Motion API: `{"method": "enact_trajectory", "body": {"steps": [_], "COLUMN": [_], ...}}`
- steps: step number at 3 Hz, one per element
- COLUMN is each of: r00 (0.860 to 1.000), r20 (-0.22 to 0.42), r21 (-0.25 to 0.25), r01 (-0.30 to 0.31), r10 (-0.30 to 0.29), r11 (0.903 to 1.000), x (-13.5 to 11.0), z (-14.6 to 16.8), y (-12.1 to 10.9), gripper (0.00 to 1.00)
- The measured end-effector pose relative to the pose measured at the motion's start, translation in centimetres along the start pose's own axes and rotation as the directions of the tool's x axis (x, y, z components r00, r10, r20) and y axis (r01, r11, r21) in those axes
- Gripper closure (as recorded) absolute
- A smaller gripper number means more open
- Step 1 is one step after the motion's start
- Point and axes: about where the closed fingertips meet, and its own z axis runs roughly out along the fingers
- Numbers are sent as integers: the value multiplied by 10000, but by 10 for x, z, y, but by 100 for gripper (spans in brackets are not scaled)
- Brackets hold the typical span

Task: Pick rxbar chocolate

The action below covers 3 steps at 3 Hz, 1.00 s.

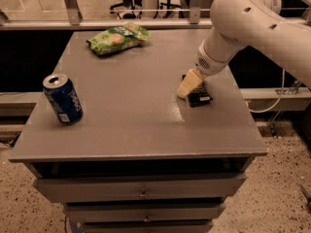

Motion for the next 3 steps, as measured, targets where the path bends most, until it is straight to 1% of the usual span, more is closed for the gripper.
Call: {"method": "enact_trajectory", "body": {"steps": [2,3], "r00": [10000,9981], "r20": [5,621], "r21": [-1,-292], "r01": [-1,65], "r10": [1,-47], "r11": [10000,9996], "x": [-3,-12], "z": [-7,-18], "y": [-1,1], "gripper": [96,100]}}
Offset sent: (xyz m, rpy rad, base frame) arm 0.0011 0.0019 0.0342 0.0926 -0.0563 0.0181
